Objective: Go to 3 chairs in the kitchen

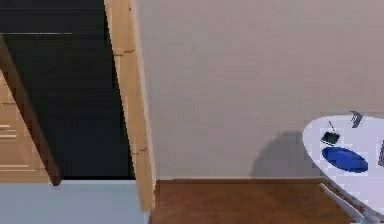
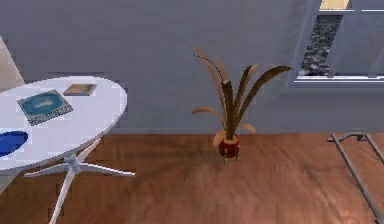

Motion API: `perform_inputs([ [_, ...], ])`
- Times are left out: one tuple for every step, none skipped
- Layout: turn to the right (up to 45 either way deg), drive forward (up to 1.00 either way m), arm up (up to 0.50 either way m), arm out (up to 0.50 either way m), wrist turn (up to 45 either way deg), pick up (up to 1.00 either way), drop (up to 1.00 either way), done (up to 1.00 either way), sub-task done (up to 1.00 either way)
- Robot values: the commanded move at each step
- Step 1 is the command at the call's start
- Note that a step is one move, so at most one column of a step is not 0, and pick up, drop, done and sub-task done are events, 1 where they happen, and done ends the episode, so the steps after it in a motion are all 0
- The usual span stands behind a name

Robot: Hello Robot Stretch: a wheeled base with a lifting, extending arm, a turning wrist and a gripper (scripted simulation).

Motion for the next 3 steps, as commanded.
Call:
perform_inputs([
  [-45.0, 0.0, 0.0, 0.0, 0.0, 0.0, 0.0, 0.0, 0.0],
  [-45.0, 0.0, 0.0, 0.0, 0.0, 0.0, 0.0, 0.0, 0.0],
  [-3.0, 0.0, 0.0, 0.0, 0.0, 0.0, 0.0, 0.0, 0.0],
])
